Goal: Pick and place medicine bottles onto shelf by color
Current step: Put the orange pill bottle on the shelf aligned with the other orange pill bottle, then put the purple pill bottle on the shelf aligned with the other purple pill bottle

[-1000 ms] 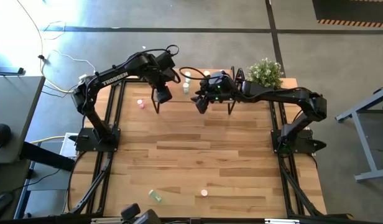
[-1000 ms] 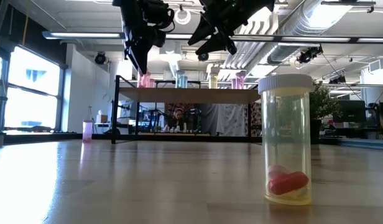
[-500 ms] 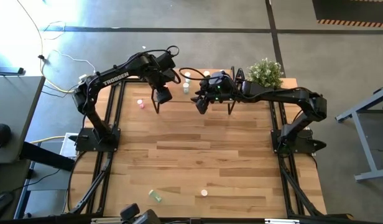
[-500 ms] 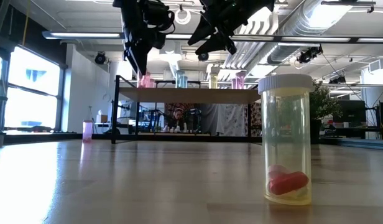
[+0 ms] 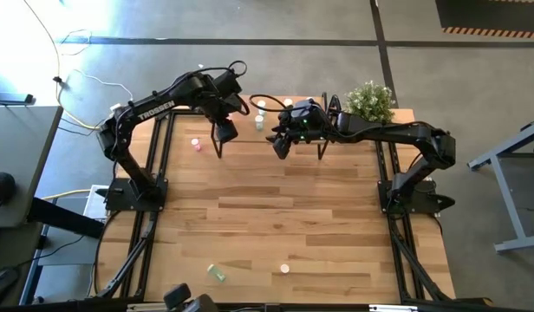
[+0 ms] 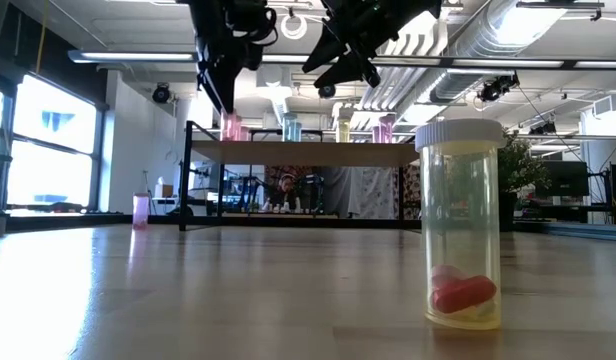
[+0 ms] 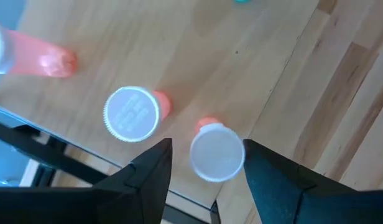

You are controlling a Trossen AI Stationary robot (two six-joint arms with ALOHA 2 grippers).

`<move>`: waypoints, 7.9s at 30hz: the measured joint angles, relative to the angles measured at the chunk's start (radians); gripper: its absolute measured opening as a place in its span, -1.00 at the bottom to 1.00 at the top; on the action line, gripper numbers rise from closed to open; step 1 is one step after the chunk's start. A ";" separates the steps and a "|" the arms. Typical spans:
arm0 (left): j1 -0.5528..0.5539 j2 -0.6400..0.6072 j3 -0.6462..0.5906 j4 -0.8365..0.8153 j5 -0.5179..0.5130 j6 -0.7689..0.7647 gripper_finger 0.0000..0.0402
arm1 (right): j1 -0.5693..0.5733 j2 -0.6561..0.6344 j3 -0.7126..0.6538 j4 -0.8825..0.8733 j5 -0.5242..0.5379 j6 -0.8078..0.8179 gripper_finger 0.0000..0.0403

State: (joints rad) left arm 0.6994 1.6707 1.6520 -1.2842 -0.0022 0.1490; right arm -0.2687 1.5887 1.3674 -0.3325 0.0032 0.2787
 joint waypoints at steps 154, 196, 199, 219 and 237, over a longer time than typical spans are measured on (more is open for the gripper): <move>-0.123 -0.777 -1.246 0.684 -0.361 -1.010 0.18 | -0.546 -0.177 0.001 0.063 -0.039 -0.392 -0.06; 0.067 -0.582 -1.245 0.945 -0.429 -0.956 0.18 | -0.546 -0.176 0.001 0.011 -0.038 -0.388 -0.06; 0.067 -0.557 -1.245 0.946 -0.439 -0.957 0.18 | -0.546 -0.176 0.001 0.011 -0.038 -0.388 -0.06; 0.066 -0.514 -1.245 0.997 -0.447 -0.930 -0.28 | -0.545 -0.176 0.001 0.011 -0.038 -0.386 -0.06; 0.067 -0.525 -1.143 0.805 -0.389 -0.887 -0.45 | -0.542 -0.176 0.001 0.011 -0.038 -0.387 -0.06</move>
State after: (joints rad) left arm 0.7662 1.1454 0.5089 -0.4788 -0.3908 -0.7384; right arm -0.8112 1.4124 1.3682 -0.3210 -0.0345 -0.1085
